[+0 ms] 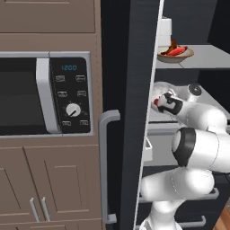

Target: Place the bowl with the eggplant and bell pepper on the second highest shelf of the fridge. Place the bowl with the fish and chicken drumstick on the top shelf of the fridge.

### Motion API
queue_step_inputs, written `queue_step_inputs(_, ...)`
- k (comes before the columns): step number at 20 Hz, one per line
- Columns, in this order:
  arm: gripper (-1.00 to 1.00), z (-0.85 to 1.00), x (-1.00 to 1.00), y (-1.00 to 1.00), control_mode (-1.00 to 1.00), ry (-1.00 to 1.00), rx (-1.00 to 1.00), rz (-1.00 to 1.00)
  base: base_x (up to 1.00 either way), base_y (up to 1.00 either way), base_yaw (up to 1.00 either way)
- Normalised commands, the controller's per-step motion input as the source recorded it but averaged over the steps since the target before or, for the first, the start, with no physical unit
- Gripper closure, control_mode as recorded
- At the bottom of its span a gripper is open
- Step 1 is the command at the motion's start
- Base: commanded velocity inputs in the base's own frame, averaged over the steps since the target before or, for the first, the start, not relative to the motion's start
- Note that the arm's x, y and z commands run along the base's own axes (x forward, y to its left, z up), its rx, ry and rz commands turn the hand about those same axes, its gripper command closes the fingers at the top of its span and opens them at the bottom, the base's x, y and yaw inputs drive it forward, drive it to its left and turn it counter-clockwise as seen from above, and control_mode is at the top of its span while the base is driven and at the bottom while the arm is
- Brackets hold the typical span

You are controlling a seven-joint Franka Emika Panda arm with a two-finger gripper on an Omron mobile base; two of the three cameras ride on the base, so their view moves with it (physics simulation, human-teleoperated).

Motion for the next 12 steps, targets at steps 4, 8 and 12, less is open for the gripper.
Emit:
queue_step_inputs(4, -1.0, 0.01, 0.16, 0.0, -1.0, 0.01, 0.0, 0.0, 0.0, 0.0, 0.0)
queue_step_inputs(8, -1.0, 0.55, -0.14, 0.01, -1.0, -0.12, 0.0, -0.02, 0.0, 0.0, 0.0)
queue_step_inputs(12, -1.0, 0.96, -0.84, 0.02, -1.0, -0.22, -0.04, -0.02, 0.0, 0.0, 0.0)
